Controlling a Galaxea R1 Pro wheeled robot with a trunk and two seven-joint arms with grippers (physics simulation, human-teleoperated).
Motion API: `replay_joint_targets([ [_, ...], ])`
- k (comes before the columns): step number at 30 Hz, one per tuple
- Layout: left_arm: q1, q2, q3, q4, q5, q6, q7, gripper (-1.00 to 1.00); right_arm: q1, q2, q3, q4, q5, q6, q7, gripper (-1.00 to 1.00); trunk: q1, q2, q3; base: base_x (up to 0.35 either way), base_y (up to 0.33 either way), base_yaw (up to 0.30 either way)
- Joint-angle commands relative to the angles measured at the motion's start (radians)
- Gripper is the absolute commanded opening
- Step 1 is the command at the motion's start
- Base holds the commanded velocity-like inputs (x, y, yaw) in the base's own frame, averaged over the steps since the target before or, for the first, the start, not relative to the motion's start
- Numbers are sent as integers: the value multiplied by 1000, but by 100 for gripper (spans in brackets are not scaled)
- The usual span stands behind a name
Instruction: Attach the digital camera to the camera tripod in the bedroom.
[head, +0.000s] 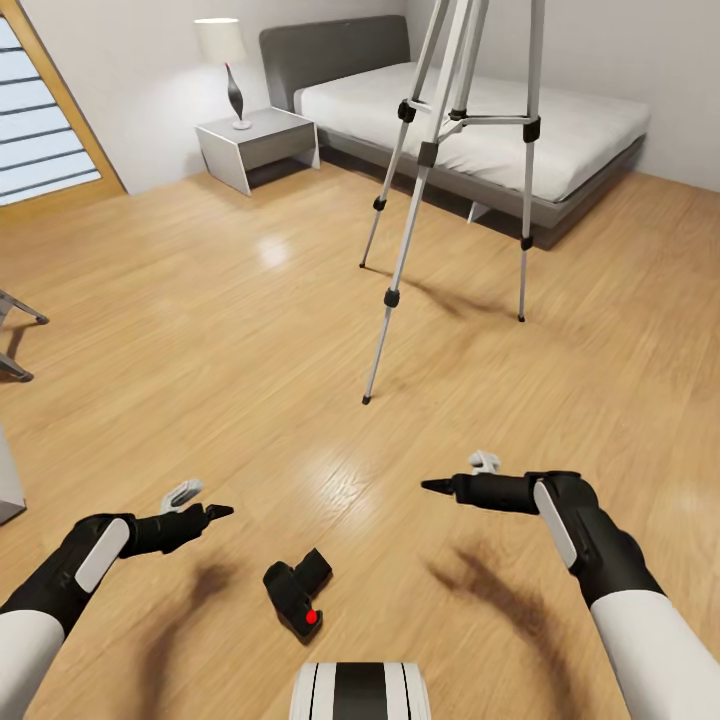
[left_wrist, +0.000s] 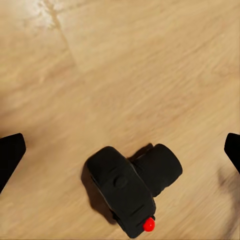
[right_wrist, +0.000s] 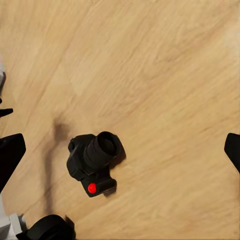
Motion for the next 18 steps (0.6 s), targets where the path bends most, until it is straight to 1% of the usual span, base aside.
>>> replay_joint_targets([
  [1,0,1,0,-4,3,6,-1,100,0,0,-1,-8,-3,6,2,100,0,0,-1,0,0,0],
  [5,0,1,-1,-15,3,0,-4,100,0,0,-2,-14,-4,6,5,100,0,0,-1,0,0,0],
  [9,0,-6,-5,-23,-7,-21,-2,100,0,0,-2,-14,-5,6,7,100,0,0,-1,0,0,0],
  [13,0,-14,-8,-41,-16,-91,-3,100,0,0,-2,-13,-5,5,7,100,0,0,-1,0,0,0],
  [14,0,-14,-9,-58,-18,-133,-6,100,0,-1,-2,-12,-5,5,7,100,0,0,-1,0,0,0],
  [17,0,-13,-10,-93,-21,-183,-9,100,0,-1,-2,-12,-6,5,7,100,0,0,-1,0,0,0],
  [18,0,-5,-13,-143,-24,-220,-21,100,0,-1,-2,-11,-7,5,7,100,0,0,-1,0,0,0],
])
